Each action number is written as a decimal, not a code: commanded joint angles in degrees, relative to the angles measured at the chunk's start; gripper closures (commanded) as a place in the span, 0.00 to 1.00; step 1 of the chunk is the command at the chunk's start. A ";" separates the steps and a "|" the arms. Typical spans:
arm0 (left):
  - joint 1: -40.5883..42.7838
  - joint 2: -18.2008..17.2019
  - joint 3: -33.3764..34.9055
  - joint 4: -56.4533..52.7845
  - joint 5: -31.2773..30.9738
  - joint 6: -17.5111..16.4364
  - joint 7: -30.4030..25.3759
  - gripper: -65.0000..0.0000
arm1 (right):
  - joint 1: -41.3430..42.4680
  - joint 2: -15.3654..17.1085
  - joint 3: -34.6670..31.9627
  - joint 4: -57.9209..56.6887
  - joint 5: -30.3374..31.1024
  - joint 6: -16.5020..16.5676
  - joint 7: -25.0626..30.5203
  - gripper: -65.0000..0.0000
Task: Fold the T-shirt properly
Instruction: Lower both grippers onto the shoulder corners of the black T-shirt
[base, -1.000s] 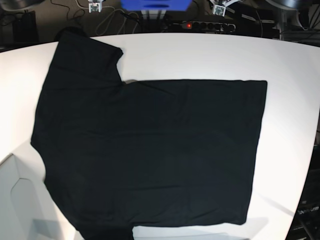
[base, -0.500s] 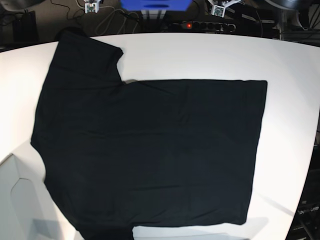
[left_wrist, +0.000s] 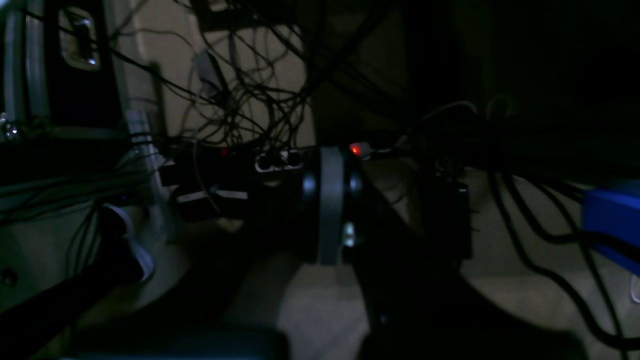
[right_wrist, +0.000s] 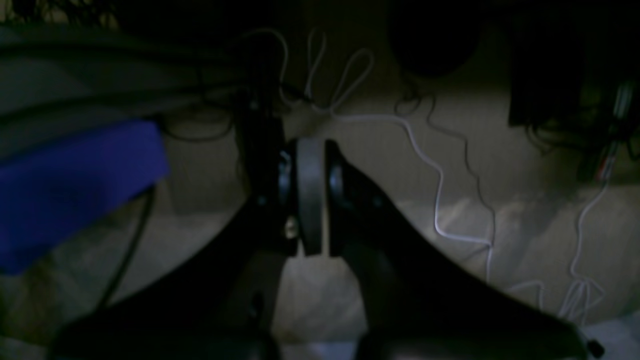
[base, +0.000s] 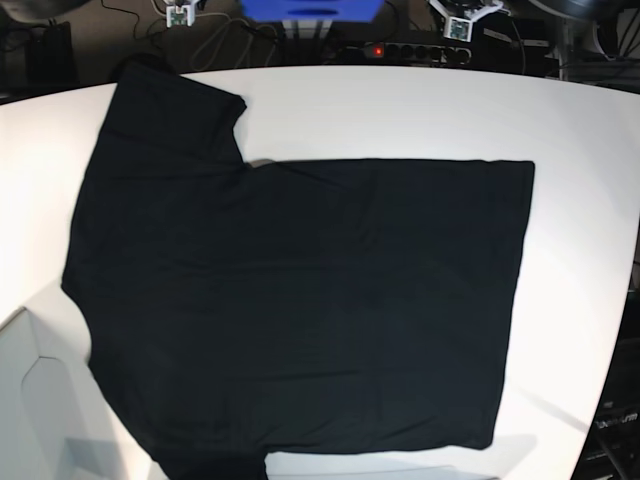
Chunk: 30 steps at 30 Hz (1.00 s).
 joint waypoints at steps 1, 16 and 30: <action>1.48 -0.33 -0.57 0.64 0.03 -0.01 -0.65 1.00 | -1.43 -0.01 0.01 2.09 -0.10 0.82 0.74 1.00; 4.56 -0.07 -4.97 12.25 -0.06 -0.01 -0.91 0.99 | -3.89 1.75 1.15 16.24 -0.10 0.91 -1.19 1.00; 0.86 -0.60 -16.66 20.42 -15.00 -0.10 -0.47 0.64 | 2.26 1.92 0.89 20.29 0.08 1.00 -4.35 1.00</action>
